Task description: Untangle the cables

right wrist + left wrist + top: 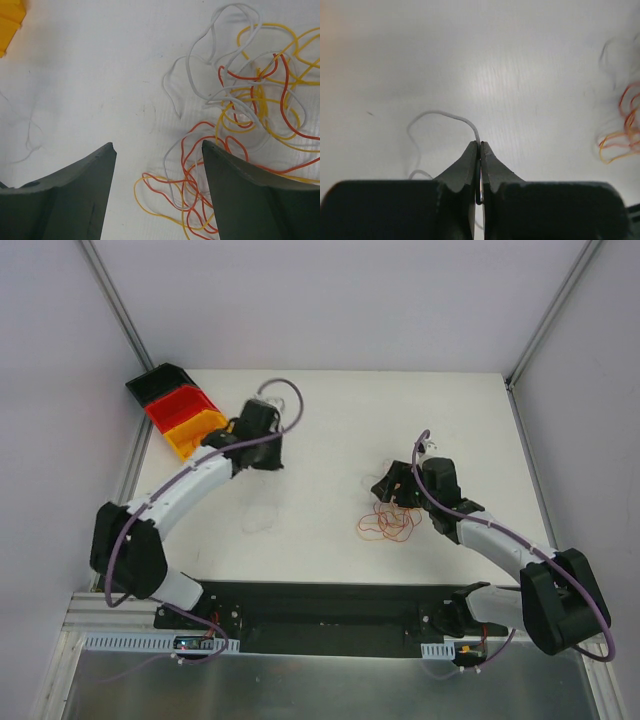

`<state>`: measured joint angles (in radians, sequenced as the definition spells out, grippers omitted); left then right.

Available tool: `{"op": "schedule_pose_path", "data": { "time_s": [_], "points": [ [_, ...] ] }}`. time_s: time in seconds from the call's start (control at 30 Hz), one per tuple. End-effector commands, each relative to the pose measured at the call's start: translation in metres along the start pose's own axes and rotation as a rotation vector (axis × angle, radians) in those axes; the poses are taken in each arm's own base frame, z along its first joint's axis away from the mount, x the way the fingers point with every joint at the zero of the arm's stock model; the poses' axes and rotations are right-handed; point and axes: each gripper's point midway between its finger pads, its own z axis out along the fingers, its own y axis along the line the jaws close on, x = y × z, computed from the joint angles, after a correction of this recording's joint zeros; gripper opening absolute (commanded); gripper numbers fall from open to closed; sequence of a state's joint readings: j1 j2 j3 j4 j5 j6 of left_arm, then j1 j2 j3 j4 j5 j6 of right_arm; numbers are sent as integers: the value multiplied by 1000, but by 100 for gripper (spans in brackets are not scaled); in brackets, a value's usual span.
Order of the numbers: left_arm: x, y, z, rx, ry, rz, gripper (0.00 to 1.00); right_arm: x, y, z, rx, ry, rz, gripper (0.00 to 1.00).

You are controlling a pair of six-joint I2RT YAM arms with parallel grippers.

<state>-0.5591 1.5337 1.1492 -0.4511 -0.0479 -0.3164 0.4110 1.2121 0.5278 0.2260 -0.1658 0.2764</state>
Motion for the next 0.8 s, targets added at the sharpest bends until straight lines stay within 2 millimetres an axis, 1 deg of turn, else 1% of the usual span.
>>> {"op": "schedule_pose_path", "data": {
  "time_s": [0.0, 0.13, 0.23, 0.3, 0.33, 0.37, 0.4, 0.43, 0.5, 0.53, 0.57, 0.67, 0.77],
  "points": [
    [-101, 39, -82, 22, -321, -97, 0, -17, 11, -4, -48, -65, -3, 73],
    [-167, 87, -127, -11, -495, -173, 0, -17, 11, -3, -51, -61, -1, 73],
    [-214, 118, -155, -34, -617, -216, 0, -17, 12, -3, -54, -60, 0, 73],
    [-242, 143, -167, -80, -686, -236, 0, -17, 11, -3, -54, -58, 0, 73],
    [-254, 152, -170, -89, -704, -246, 0, -17, 12, -2, -56, -57, 0, 73],
    [-264, 163, -164, -96, -705, -255, 0, -17, 11, -2, -55, -58, 2, 73],
    [-278, 176, -173, -110, -740, -267, 0, -17, 11, -2, -55, -58, 0, 73],
    [-288, 187, -172, -112, -754, -276, 0, -17, 11, -2, -56, -59, 0, 73],
    [-304, 208, -171, -111, -771, -279, 0, -17, 11, -2, -53, -55, 3, 73],
    [-309, 219, -167, -115, -772, -288, 0, -17, 11, -1, -52, -54, 4, 73],
    [-313, 230, -168, -126, -782, -301, 0, -17, 11, -1, -54, -53, 4, 73],
    [-318, 259, -159, -146, -783, -345, 0, -17, 11, 1, -53, -50, 6, 73],
    [-317, 281, -142, -152, -762, -379, 0, -16, 11, 3, -51, -37, 11, 73]
  ]
}}
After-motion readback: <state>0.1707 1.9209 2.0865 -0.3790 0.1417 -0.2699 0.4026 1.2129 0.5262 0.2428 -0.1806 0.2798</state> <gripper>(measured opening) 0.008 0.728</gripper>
